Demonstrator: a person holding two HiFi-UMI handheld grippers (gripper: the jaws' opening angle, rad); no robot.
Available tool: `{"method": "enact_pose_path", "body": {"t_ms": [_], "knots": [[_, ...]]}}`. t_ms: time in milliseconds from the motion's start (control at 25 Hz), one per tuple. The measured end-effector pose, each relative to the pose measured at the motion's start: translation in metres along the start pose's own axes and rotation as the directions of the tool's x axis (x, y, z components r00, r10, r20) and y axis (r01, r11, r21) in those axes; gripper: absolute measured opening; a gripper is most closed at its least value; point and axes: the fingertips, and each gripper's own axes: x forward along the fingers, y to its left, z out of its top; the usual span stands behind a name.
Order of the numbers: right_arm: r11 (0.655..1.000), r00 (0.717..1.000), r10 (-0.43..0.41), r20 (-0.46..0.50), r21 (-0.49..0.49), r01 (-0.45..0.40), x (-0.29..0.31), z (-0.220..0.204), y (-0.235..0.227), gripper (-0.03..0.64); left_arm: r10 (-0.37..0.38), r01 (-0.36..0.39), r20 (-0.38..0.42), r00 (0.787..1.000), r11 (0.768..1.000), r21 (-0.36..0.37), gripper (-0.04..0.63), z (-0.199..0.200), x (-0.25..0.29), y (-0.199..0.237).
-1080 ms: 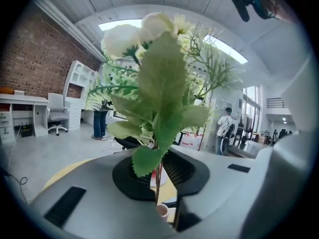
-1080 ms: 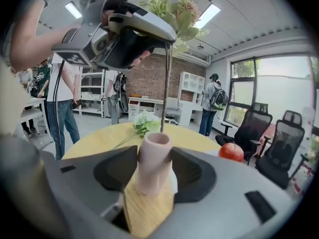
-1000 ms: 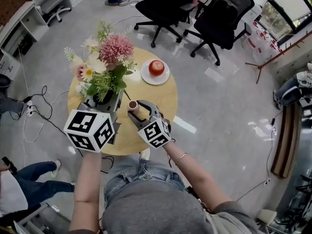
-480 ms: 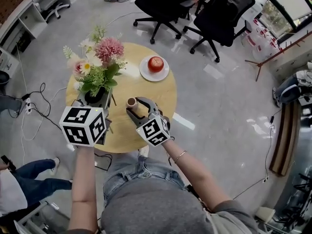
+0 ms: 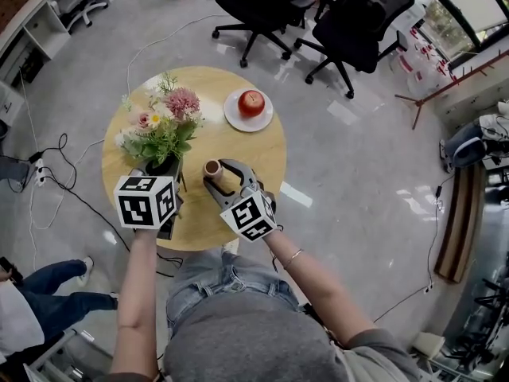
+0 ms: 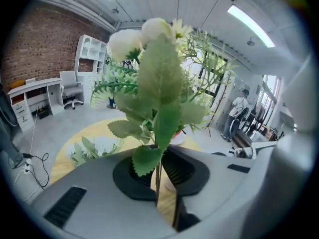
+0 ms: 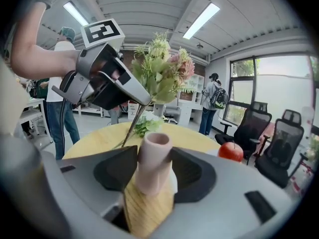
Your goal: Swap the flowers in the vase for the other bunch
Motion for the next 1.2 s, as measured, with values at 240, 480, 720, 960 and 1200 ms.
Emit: {"method": "enact_pose_path", "body": {"t_ms": [240,480,720,960,1200], "knots": [[1.000,1.000,-0.004,0.000,0.004,0.004,-0.001,0.002,0.000,0.221,-0.006,0.008,-0.061,0.998,1.000,0.030,0.049,-0.010,0.015,-0.003],[1.000,1.000,-0.007,-0.001,0.009,0.007,0.003,0.001,-0.005,0.221,-0.009,0.011,-0.085,0.996,1.000,0.028,0.049,-0.013,0.039,-0.002],[1.000,1.000,-0.015,-0.003,0.011,0.015,0.003,0.004,0.001,0.221,-0.008,0.011,-0.109,0.994,1.000,0.027,0.049,-0.021,0.053,0.003],[1.000,1.000,-0.017,-0.005,0.015,0.017,0.001,0.004,0.000,0.221,-0.015,0.016,-0.137,0.990,1.000,0.003,0.048,-0.028,0.071,0.004],[0.999,1.000,-0.029,-0.008,0.021,0.029,0.004,0.003,0.002,0.221,-0.025,0.020,-0.161,0.987,0.999,-0.032,0.046,-0.038,0.085,0.012]]}}
